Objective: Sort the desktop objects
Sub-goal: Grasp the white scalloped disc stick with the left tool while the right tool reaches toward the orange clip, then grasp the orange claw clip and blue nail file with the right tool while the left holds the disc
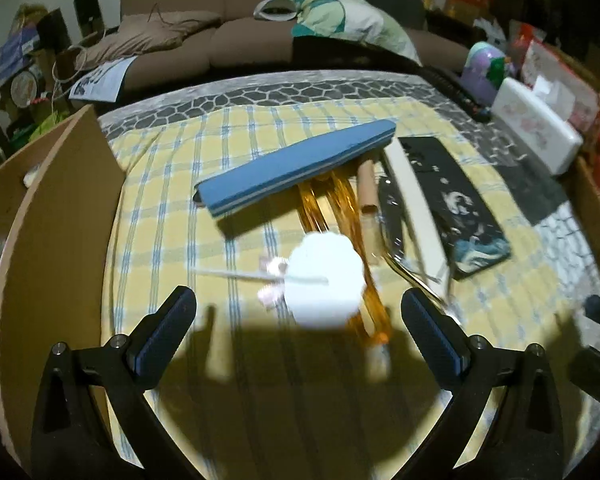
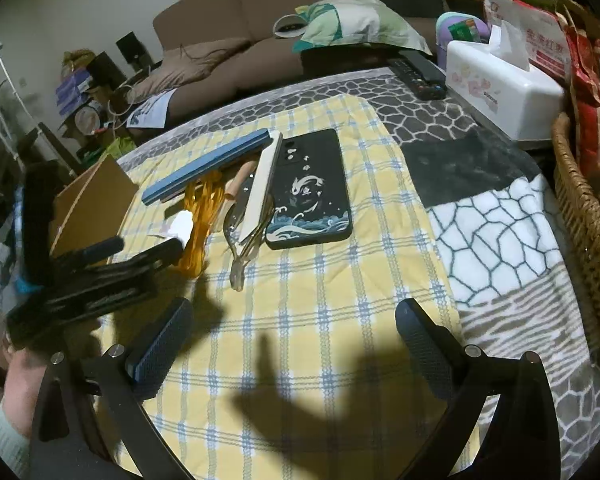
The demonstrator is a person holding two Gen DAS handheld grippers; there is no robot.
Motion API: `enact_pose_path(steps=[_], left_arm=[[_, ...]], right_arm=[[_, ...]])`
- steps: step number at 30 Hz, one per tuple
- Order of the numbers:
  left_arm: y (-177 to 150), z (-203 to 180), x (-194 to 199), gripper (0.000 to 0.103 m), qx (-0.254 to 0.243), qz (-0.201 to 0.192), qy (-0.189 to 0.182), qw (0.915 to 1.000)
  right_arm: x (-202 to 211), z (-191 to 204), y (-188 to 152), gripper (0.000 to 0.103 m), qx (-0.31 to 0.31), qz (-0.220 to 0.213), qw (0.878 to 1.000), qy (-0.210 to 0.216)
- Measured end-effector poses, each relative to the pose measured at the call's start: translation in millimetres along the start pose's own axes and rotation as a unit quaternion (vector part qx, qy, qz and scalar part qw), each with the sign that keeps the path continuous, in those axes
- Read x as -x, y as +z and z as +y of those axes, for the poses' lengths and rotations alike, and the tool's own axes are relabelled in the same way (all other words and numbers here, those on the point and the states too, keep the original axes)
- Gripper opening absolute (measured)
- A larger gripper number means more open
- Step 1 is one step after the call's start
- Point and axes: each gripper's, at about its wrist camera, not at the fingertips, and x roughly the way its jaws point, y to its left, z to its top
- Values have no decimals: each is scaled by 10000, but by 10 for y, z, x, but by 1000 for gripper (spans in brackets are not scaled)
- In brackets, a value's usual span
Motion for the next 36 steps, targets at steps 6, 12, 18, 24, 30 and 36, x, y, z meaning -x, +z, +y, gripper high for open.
enact_pose_path(steps=[6,12,18,24,30,36], left_arm=[[30,-41,-172,100,-143,7,-104,9998],[-57,-76,-230,49,-224,35,-486,9986],[-110,35,-55,42,121,-65,-906,9958],[-197,237,349,42,518,-317,-1335,9892],[-212,415,990,42,576,-629,-1660,9824],[-163,828,1642,42,594,-811,-1570,9825]], right_arm=[[-23,-35,2,103,-75,11,10000,45],[-77,-29,-25,103,-86,115,9999,55],[-92,-10,-30,103,-109,118,9998,96],[-71,94,-8,103,-121,92,9995,262],[-50,201,54,103,-228,-33,9987,455],[-184,560,110,103,90,-113,9981,591]])
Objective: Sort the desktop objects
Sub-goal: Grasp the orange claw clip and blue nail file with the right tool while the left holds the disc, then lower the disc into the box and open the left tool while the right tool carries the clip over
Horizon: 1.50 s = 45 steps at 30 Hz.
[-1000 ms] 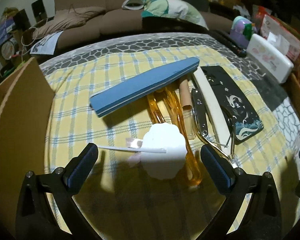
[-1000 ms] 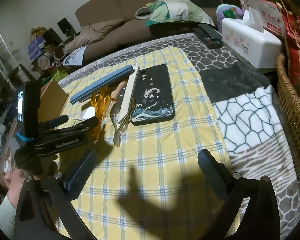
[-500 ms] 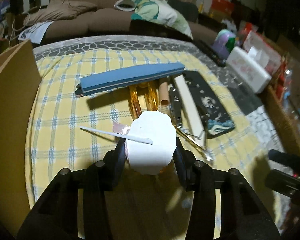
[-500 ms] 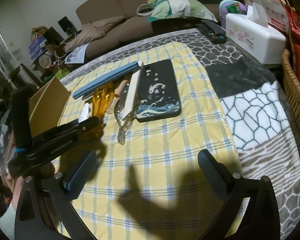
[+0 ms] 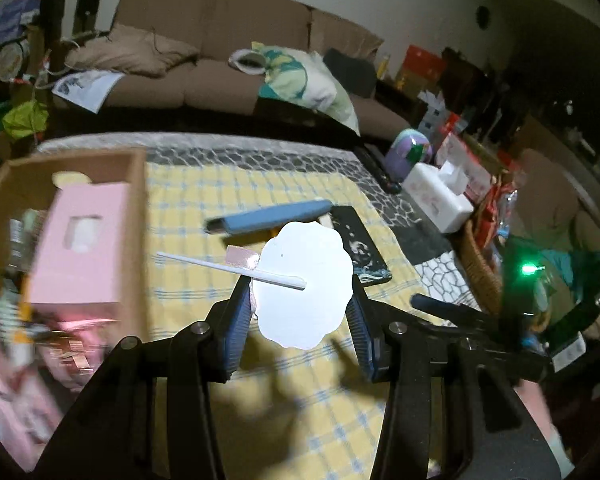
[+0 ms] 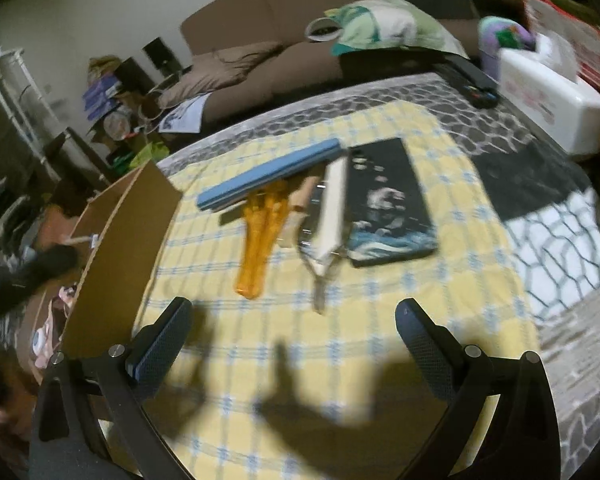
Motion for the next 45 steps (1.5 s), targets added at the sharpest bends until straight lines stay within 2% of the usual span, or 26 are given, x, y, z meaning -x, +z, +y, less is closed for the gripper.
enact_pose_path(steps=[5,8,12,17,18,19,20,25,32,39,42,45], left_arm=[[31,278,425,42,-55,-80,224,9997],[21,488,604,42,-13,-118,362,9993],[3,789,757,42,265,-305,416,9983],[78,1162,787,42,577,-375,493,9964],[90,1248,803,42,671,-396,490,9958],[91,1301,817,42,730,-402,478,9954],[92,1345,826,42,766,-403,482,9951],[90,1504,851,42,873,-389,486,9942],[88,1770,1047,42,1173,-515,494,9905],[53,2125,1335,42,1535,-699,420,9848],[19,2235,1355,42,1618,-662,429,9837],[-12,2304,1316,42,1689,-575,415,9831]], right_arm=[[-346,314,136,101,193,-94,9997,91],[-609,466,283,100,394,-118,9991,-120],[-1054,576,491,89,605,124,9969,-480],[-1450,626,581,83,834,370,9920,-873],[-1467,651,581,73,953,310,9904,-953],[-1485,667,585,57,1063,291,9889,-997],[-1514,681,593,35,1142,324,9874,-1047],[-1406,582,589,35,817,362,9938,-662],[-739,834,510,35,922,80,9957,-95],[-155,1563,660,35,1205,-50,9898,763],[-71,2006,746,35,1373,-125,9849,1045],[-177,2468,778,35,1601,-91,9805,1137]])
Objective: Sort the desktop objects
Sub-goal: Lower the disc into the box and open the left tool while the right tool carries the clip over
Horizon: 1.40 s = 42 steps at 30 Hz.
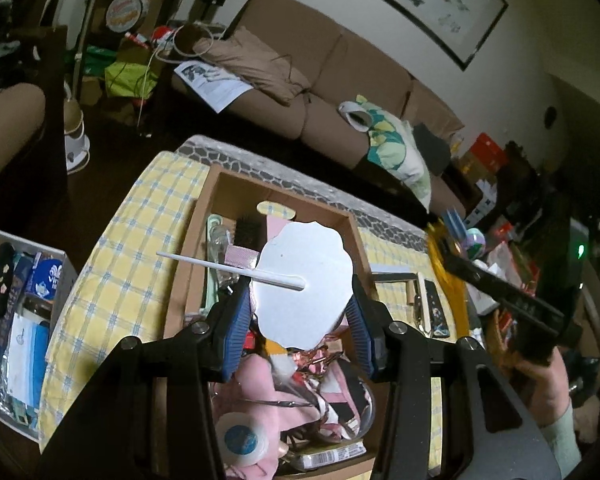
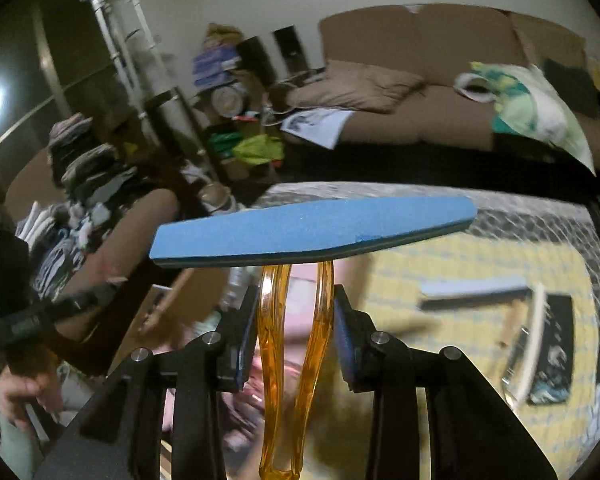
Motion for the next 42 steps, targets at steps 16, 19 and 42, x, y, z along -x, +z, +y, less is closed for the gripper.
enact_pose_path(steps=[16,19,42], left_arm=[[53,400,-176,43,385,235,65,9990],[55,474,-194,43,450,268,112,9986],[-240,130,-968,52,-341,1003,806,9911]], right_arm=[[-1770,805,82,35,-733,660,9946,323],[-1916,744,53,35,-947,730,9925,273],[-1331,203,179,55,-1308,649,9890,219]])
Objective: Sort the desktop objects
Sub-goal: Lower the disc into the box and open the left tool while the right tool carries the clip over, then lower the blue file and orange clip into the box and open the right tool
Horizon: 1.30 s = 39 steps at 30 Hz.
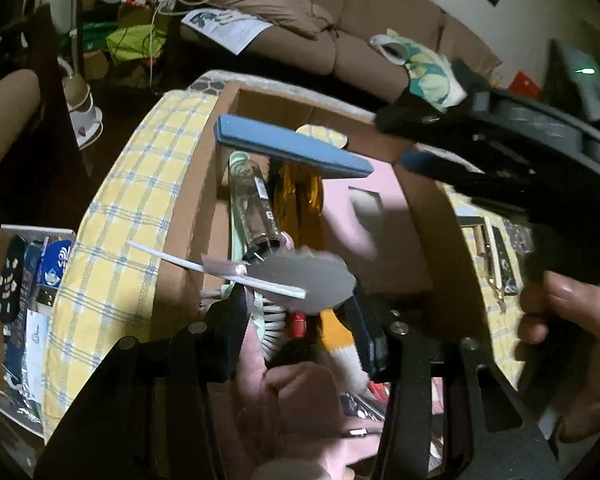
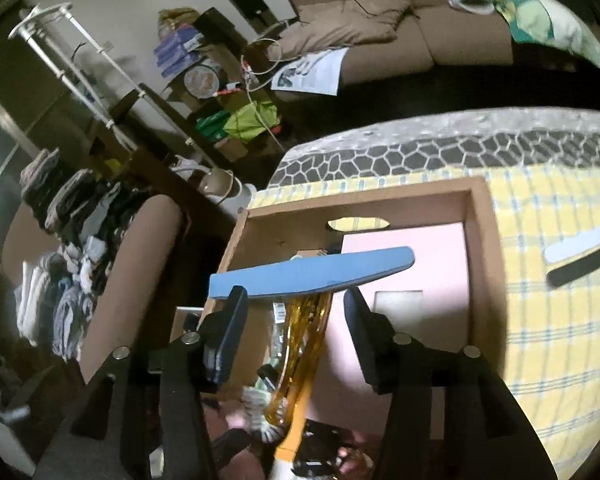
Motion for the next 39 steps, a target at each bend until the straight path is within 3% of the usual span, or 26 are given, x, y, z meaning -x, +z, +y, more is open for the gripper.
enact_pose_path(steps=[1,4,6,11,18,22,27,28,29,30,32,36,39], left_arm=[[0,10,-21,65,51,29,-6,10000],[30,49,51,72,254,1,-234,9994],[80,93,209,76,409,-190,-403,9982],[140,323,530,76,865,-588,-665,9923],[145,541,620,76,1155,-703,-765,9879],[152,544,528,76,1167,-582,-795,9883],[162,522,481,76,1124,-551,-864,9884],[160,523,478,76,1117,-550,-872,9884],[158,524,473,76,1115,-548,-867,9885],[157,528,467,76,1117,-539,-861,9885],[157,532,454,76,1118,-509,-871,9886],[157,521,462,76,1130,-532,-906,9880],[153,502,485,76,1123,-550,-950,9876]], right_arm=[[13,18,-9,56,73,-5,10000,-41],[13,90,-3,56,365,7,9991,-197],[-14,143,8,66,600,31,9978,-295],[-218,309,57,74,1662,352,9832,-667],[-748,531,62,74,3090,866,9406,-1113],[-1039,577,45,75,3574,1077,9207,-1140],[-1245,574,15,75,3866,1261,9073,-1067],[-1269,564,15,74,3918,1290,9049,-1050],[-1271,558,22,60,3952,1284,9034,-1062],[-1264,552,41,39,3948,1275,9035,-1077],[-1212,519,116,38,3788,1272,9107,-1044],[-1030,442,243,19,3410,1269,9255,-1050],[-864,305,323,16,2723,1348,9484,-910]])
